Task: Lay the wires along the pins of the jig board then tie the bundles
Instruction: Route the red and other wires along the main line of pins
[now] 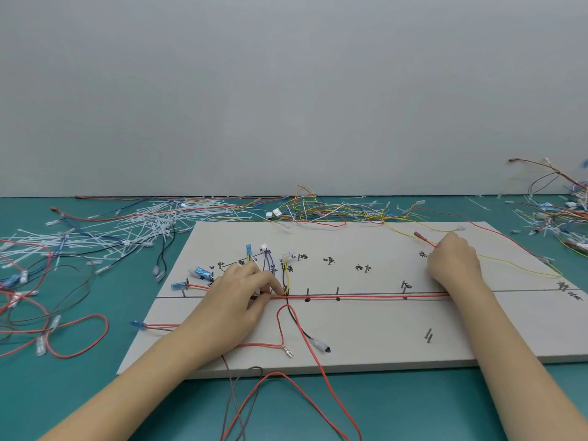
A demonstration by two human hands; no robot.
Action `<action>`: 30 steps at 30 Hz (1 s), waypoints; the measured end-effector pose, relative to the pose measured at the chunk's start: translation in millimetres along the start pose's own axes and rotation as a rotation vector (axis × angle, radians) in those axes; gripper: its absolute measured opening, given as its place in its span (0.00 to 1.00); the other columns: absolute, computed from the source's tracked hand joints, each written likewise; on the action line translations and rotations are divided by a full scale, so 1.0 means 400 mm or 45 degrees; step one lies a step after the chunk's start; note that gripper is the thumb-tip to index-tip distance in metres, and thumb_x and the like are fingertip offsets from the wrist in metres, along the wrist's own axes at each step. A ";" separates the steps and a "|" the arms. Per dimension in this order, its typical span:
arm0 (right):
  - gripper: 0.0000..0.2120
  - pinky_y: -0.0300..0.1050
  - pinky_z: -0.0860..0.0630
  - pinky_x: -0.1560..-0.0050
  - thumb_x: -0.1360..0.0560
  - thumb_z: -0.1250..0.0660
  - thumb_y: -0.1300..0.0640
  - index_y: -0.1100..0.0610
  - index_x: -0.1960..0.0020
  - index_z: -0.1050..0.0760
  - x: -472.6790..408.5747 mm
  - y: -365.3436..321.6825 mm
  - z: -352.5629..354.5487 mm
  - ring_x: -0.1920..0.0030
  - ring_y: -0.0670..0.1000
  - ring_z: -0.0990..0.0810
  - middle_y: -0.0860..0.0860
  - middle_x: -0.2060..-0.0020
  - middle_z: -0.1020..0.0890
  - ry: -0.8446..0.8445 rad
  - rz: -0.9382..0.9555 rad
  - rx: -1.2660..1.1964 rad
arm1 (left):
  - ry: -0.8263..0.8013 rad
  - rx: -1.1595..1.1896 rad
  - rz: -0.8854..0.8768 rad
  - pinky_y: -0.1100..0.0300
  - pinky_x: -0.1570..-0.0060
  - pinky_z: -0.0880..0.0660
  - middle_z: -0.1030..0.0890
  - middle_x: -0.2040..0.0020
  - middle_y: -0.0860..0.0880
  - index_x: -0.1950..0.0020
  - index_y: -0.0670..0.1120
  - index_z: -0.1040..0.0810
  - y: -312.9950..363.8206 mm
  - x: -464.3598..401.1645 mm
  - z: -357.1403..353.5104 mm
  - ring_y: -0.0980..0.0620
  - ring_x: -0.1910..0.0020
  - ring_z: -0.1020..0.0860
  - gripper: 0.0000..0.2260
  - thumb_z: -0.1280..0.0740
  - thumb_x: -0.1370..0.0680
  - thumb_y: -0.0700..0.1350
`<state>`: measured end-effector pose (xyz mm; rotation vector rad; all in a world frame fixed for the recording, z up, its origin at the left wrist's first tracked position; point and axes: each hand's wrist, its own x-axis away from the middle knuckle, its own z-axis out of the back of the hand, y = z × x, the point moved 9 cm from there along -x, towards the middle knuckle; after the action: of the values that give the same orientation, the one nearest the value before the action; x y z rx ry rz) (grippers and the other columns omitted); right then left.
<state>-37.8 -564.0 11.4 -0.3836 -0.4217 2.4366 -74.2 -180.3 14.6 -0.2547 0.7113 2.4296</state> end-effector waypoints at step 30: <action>0.10 0.51 0.31 0.46 0.25 0.46 0.69 0.68 0.49 0.28 -0.053 0.033 -0.013 0.48 0.63 0.30 0.64 0.44 0.31 -0.148 0.115 -0.055 | 0.000 0.016 0.015 0.54 0.46 0.31 0.27 0.54 0.59 0.49 0.60 0.23 -0.011 -0.003 -0.005 0.54 0.50 0.31 0.12 0.36 0.21 0.41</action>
<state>-26.7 -586.3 5.1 -0.2854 -0.5182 2.5496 -70.6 -179.0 11.7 -0.2455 0.7301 2.4356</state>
